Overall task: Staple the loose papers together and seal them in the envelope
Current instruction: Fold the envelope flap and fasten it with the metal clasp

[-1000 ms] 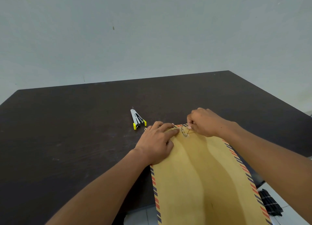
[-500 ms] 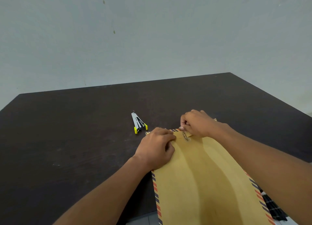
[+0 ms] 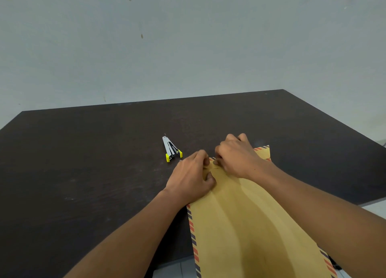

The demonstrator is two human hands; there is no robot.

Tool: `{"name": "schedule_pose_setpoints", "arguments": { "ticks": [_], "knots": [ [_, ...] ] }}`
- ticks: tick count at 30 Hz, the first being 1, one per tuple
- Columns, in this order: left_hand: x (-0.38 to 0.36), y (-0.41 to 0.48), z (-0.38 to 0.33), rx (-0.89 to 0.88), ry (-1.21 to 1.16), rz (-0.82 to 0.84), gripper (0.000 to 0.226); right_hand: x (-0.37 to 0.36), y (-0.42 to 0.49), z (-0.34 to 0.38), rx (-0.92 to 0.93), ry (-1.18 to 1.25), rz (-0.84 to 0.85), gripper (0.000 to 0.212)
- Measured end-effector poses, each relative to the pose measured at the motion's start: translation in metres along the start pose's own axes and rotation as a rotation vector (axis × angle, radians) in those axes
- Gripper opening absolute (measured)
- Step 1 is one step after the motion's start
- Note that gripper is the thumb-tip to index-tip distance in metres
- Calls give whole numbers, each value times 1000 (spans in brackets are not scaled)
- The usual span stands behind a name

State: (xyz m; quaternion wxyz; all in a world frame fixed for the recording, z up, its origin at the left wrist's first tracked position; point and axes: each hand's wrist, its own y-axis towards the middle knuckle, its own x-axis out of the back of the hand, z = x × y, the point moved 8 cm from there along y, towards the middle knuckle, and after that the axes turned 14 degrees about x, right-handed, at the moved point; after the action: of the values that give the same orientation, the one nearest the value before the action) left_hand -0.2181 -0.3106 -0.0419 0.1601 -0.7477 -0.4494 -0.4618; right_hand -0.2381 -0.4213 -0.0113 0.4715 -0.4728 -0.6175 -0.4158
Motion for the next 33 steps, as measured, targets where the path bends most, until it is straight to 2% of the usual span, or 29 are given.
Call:
{"name": "schedule_pose_setpoints", "arguments": {
  "ticks": [2, 8, 12, 19, 26, 33],
  "knots": [
    [0, 0, 1, -8, 3, -10, 26, -1, -7, 0, -6, 15, -15, 23],
    [-9, 0, -1, -123, 50, -43, 39, -5, -32, -31, -170, 219, -35, 23],
    [-11, 0, -1, -138, 65, -47, 43, -8, -30, -47, -223, 245, 45, 23],
    [-11, 0, -1, -146, 56, -40, 42, -11, -6, -49, -158, 176, 157, 24],
    [-10, 1, -1, -136, 47, -42, 43, -13, 8, -36, -119, 248, 95, 34],
    [-9, 0, -2, -117, 46, -35, 45, -3, -1, -20, -21, 165, -44, 17]
  ]
}}
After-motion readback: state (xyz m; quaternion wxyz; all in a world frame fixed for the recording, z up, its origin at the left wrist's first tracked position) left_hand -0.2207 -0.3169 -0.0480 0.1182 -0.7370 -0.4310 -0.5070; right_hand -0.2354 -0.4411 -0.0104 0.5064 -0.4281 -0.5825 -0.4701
